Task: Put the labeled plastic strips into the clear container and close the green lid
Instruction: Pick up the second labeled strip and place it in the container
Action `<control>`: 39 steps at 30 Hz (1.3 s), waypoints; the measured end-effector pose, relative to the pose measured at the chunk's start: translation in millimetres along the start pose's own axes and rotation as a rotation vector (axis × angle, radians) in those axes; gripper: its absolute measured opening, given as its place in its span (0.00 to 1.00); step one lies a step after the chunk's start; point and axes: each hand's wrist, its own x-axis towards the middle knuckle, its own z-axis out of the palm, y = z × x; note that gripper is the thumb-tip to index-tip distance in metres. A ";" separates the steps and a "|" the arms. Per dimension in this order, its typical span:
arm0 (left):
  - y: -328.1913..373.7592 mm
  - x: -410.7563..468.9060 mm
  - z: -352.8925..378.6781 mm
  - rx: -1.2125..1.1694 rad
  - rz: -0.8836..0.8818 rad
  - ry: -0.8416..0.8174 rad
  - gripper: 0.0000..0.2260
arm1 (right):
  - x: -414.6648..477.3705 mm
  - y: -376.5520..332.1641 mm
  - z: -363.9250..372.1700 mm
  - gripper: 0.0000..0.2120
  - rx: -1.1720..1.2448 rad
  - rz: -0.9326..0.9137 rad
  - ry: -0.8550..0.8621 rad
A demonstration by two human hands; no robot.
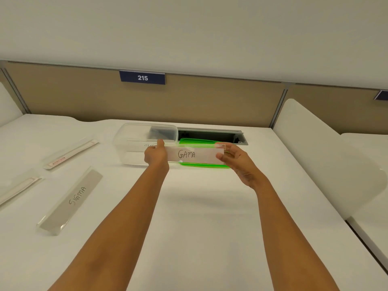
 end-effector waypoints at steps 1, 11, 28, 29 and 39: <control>4.2 3.2 -3.6 0.006 0.017 -0.006 0.15 | 4.2 -1.1 2.6 0.14 -0.021 -0.009 0.008; 34.7 33.0 -47.5 0.110 0.375 0.057 0.14 | 45.7 -14.2 51.5 0.07 0.017 -0.069 0.159; 73.5 147.2 -126.6 0.347 0.568 -0.145 0.14 | 133.8 -17.9 131.2 0.10 -0.150 -0.026 0.062; 75.7 154.6 -128.0 0.367 0.575 -0.154 0.14 | 140.0 -17.6 132.5 0.12 -0.178 -0.013 0.058; 82.0 218.2 -119.5 0.582 0.591 -0.378 0.13 | 187.7 -11.9 120.0 0.17 -0.552 0.130 -0.004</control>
